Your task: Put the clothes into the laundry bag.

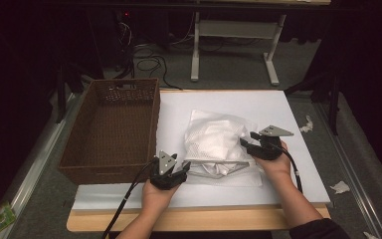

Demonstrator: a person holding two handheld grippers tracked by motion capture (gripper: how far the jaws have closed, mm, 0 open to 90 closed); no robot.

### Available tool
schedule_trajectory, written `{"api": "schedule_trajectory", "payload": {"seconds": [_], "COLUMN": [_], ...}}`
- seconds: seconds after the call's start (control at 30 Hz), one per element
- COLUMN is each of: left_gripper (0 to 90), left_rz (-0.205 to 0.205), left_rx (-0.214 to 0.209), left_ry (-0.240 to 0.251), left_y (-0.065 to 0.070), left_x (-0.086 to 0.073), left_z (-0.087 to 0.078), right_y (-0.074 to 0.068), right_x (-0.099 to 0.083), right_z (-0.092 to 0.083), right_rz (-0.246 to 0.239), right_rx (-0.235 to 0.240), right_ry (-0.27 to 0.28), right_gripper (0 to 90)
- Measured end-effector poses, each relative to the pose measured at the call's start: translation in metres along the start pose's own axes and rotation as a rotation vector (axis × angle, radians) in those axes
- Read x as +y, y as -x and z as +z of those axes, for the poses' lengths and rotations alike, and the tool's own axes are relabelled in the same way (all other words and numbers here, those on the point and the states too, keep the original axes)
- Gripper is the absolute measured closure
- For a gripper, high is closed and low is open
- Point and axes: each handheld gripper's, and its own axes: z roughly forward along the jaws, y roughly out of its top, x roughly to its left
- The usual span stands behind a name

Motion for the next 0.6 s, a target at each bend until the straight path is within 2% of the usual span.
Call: {"api": "schedule_trajectory", "payload": {"seconds": [0.17,0.2,0.27,0.33,0.4,0.5,0.6], "left_gripper": [31.7,27.9,21.9,18.7,15.6,12.2,9.2], "left_rz": [-0.004,0.003,0.021,0.043,0.058,0.057,0.055], "left_rx": [-0.023,-0.037,-0.043,-0.06,-0.072,-0.088,-0.102], "left_ry": [0.009,0.0,0.017,0.038,0.034,0.047,0.056], "left_y": [0.003,0.005,0.009,0.013,0.016,0.015,0.011], "left_x": [0.002,0.004,0.006,0.008,0.009,0.012,0.014], "left_z": [-0.002,-0.002,-0.004,-0.008,-0.01,-0.017,-0.029], "right_y": [-0.002,-0.002,-0.004,-0.006,-0.009,-0.011,-0.013], "right_x": [0.001,0.001,0.003,0.005,0.006,0.008,0.006], "right_z": [-0.007,-0.008,-0.013,-0.017,-0.022,-0.032,-0.048], "right_rz": [-0.009,-0.007,-0.029,-0.03,-0.042,-0.043,-0.037], "right_rx": [-0.016,-0.025,-0.047,-0.046,-0.048,-0.05,-0.052], "right_ry": [0.022,0.026,0.044,0.059,0.066,0.073,0.086], "right_gripper": [31.9,29.9,23.8,16.3,9.8,2.4,0.4]}}
